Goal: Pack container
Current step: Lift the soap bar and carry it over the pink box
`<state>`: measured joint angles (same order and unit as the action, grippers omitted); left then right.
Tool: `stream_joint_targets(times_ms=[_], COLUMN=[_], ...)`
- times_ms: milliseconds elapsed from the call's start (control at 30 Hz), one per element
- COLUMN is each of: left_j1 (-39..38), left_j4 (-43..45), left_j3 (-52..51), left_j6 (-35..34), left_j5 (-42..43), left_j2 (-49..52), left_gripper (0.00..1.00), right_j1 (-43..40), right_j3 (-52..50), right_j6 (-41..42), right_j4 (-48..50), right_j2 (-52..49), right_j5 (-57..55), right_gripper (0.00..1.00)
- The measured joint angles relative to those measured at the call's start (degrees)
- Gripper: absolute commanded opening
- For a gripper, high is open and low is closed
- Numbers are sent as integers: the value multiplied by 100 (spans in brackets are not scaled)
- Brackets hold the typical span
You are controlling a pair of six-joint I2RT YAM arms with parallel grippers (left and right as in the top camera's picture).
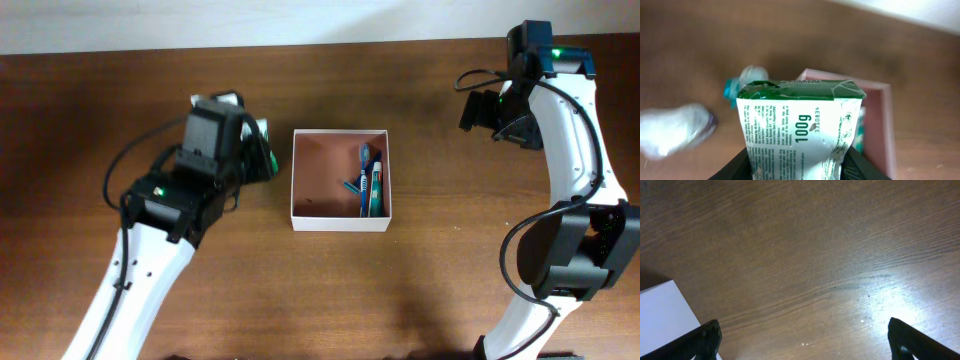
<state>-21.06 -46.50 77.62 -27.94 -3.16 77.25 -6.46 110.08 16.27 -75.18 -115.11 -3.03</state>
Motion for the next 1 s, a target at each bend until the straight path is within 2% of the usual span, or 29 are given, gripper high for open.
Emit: stream_joint_targets(times_ms=[200,433,800,1000], left_j1=[0,-129,-798,-966], left_j4=[22,0,9,31], left_j3=[942,1502,1681,1700], left_j6=[278,721,1460,1606], left_j5=[439,1032,1141,977], left_j2=[634,1858,2677,3152], left_gripper=[9,9,9,6], right_j1=[0,0,0,0], right_j3=[0,0,0,0], right_j6=[0,2,0,0], right_j4=[-4,-4,-4,-4], right_j2=[0,0,0,0], right_j5=[0,0,0,0], right_gripper=[99,98,98,98])
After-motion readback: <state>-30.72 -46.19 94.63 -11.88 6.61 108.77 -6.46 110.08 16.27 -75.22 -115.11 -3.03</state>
